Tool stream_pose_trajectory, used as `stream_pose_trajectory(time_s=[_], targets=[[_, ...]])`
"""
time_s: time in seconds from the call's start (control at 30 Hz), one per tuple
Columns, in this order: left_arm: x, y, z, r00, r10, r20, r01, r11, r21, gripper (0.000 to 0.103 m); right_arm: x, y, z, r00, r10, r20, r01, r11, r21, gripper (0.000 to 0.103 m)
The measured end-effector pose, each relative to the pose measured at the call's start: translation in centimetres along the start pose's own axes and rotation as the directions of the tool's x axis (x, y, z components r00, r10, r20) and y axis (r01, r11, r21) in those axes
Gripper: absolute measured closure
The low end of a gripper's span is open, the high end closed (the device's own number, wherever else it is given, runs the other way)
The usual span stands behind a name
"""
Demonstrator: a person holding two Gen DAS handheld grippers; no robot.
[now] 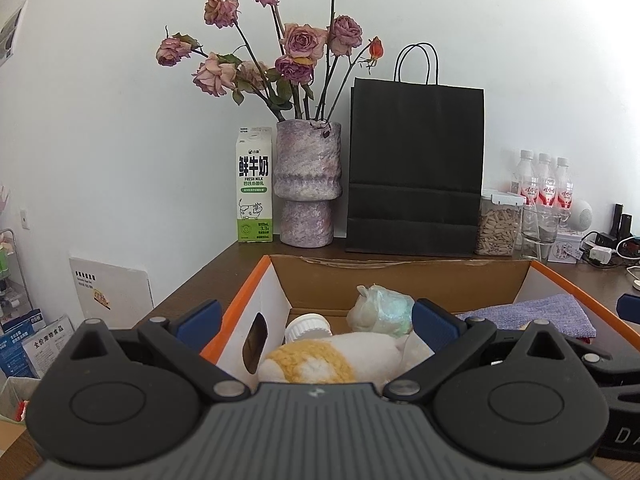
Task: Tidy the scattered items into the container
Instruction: 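Carry the soap bar and white cap into the box and open both tools, then withdraw both tools from the box toward the black cable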
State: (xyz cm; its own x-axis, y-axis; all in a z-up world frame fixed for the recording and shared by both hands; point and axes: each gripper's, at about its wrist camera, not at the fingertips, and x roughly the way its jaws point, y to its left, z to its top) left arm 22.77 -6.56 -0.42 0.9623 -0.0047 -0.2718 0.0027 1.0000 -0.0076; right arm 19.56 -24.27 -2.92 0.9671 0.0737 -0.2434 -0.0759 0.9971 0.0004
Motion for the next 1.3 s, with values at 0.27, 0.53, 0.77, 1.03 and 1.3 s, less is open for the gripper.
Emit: stream_pose_trajectory(time_s=[0.27, 0.53, 0.77, 1.03, 1.3], targets=[[-0.8, 0.9, -0.7, 1.0, 0.029, -0.002, -0.029, 1.0, 0.011, 0.0, -0.6, -0.4, -0.9, 1.0, 0.0, -0.023, 0.0, 1.0, 0.017, 0.0], [-2.0, 1.9, -1.6, 0.998, 0.057, -0.02, -0.057, 0.998, 0.012, 0.0, -2.0, -0.7, -1.8, 0.999, -0.02, -0.041, 0.021, 1.0, 0.008, 0.0], [-3.4, 2.1, -2.6, 0.997, 0.071, -0.029, -0.07, 0.997, 0.026, 0.0, -3.7, -1.0, -2.4, 0.998, -0.035, -0.049, 0.035, 0.999, 0.007, 0.0], [-4.9, 2.8, -3.0, 0.998, 0.067, -0.009, -0.066, 0.998, 0.014, 0.0, -5.5, -0.7, -2.9, 0.998, -0.027, -0.057, 0.026, 1.0, -0.014, 0.0], [-7.4, 3.7, -3.3, 0.998, 0.049, -0.038, -0.047, 0.998, 0.04, 0.0, -7.7, -1.1, -3.6, 0.996, -0.029, -0.083, 0.028, 0.999, -0.015, 0.0]])
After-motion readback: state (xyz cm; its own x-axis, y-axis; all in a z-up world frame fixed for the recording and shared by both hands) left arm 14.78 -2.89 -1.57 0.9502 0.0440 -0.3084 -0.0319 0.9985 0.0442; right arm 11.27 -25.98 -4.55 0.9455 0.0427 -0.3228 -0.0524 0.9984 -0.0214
